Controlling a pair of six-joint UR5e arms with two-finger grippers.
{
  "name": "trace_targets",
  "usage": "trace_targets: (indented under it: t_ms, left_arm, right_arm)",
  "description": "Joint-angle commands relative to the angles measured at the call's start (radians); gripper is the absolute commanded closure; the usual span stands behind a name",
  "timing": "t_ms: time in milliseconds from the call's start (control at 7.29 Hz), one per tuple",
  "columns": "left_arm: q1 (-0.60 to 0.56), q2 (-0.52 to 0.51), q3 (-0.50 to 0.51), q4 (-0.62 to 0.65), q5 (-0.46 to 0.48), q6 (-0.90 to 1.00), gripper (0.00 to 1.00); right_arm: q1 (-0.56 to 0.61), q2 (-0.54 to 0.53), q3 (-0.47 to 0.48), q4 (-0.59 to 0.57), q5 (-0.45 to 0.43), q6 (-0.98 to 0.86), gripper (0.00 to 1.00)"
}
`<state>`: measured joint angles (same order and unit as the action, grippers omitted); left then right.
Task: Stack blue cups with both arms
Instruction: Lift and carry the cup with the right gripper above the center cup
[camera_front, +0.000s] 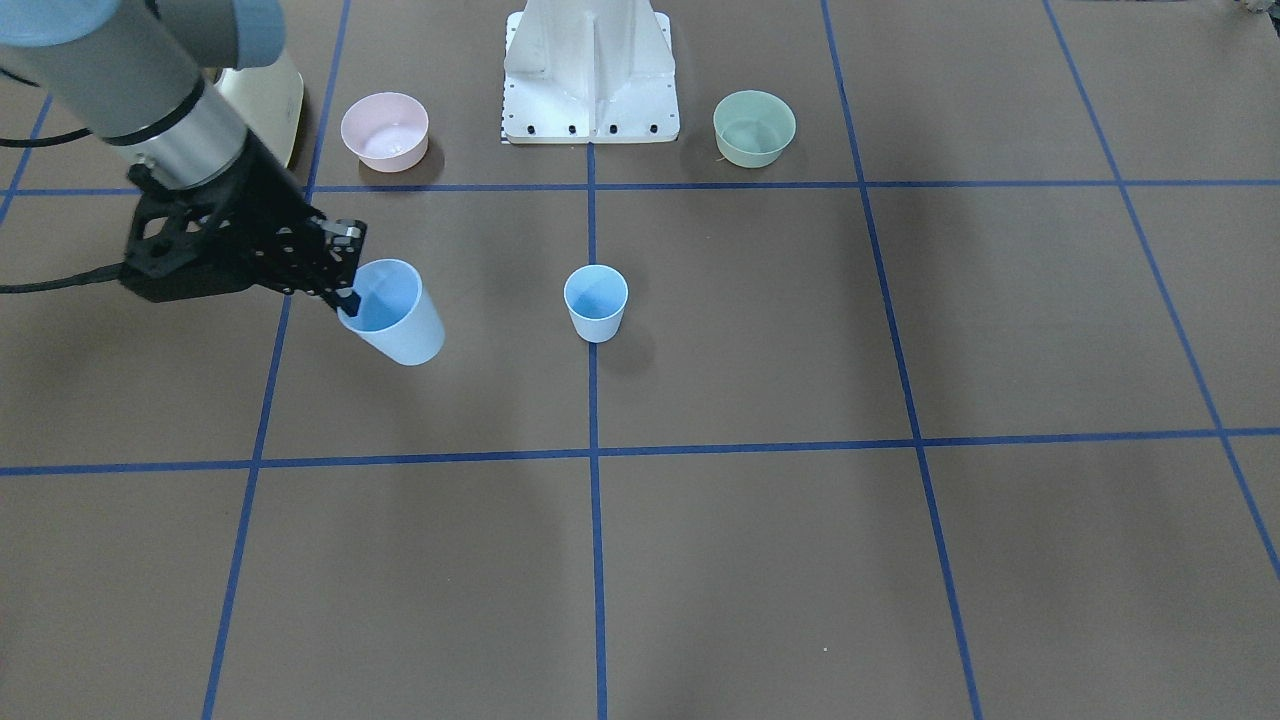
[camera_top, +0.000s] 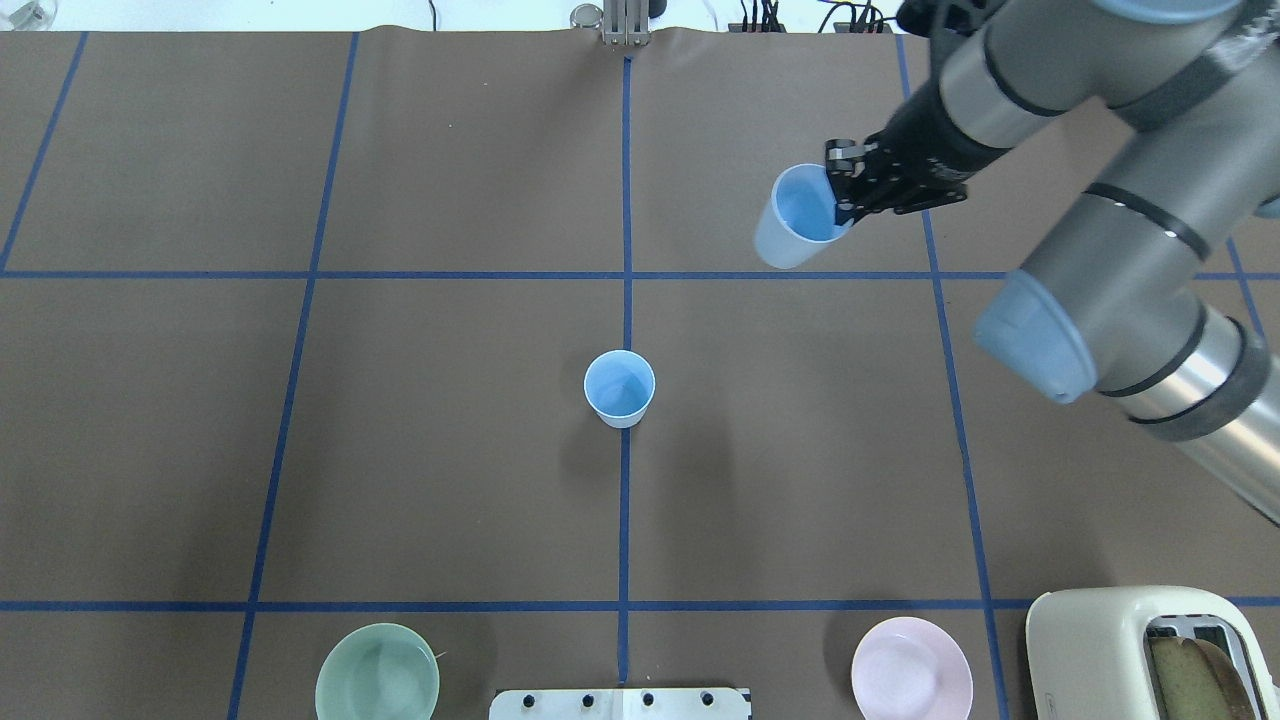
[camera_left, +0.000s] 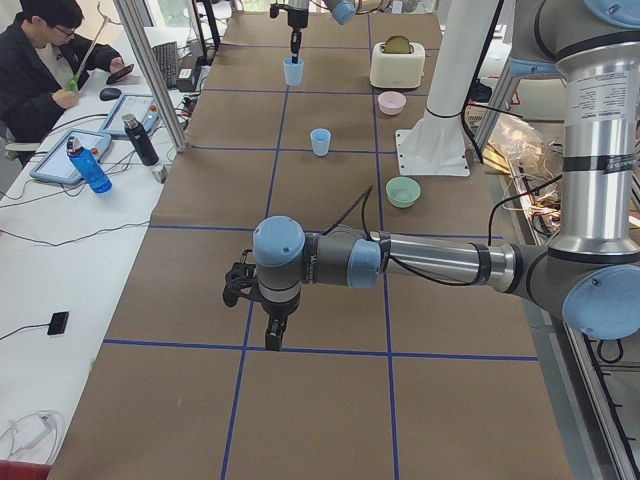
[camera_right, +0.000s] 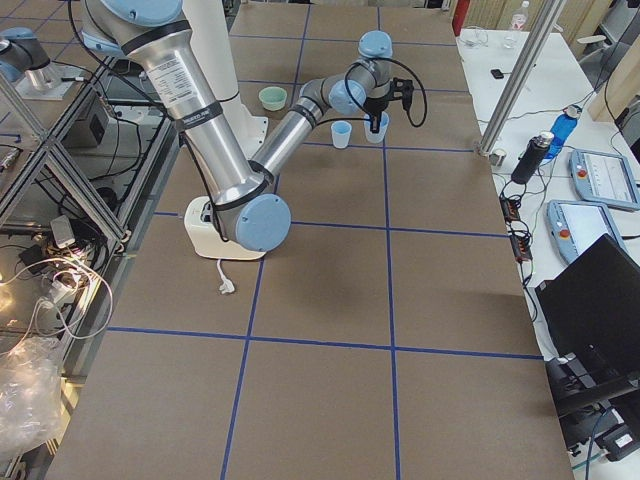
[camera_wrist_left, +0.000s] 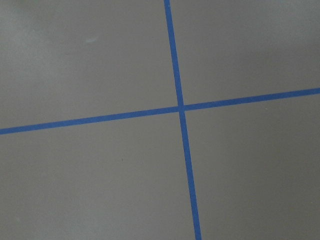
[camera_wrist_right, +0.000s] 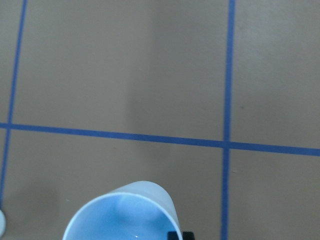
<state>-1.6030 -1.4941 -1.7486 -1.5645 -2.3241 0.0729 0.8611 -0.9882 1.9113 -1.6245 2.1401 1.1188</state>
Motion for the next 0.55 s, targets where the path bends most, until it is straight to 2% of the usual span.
trace_targets:
  t_ms: [0,137,411]
  left_arm:
    - [0.000,0.003,0.001,0.000,0.002,-0.002,0.01]
    - [0.000,0.005,0.003,0.000,0.002,-0.002,0.01]
    - [0.000,0.005,0.004,-0.002,0.003,-0.002,0.01]
  right_arm:
    - [-0.181,0.214,-0.029,-0.206,-0.179,0.167,1.00]
    - [-0.236,0.265,-0.085,-0.221,-0.224,0.223,1.00]
    - [-0.322,0.287,-0.164,-0.221,-0.294,0.242,1.00]
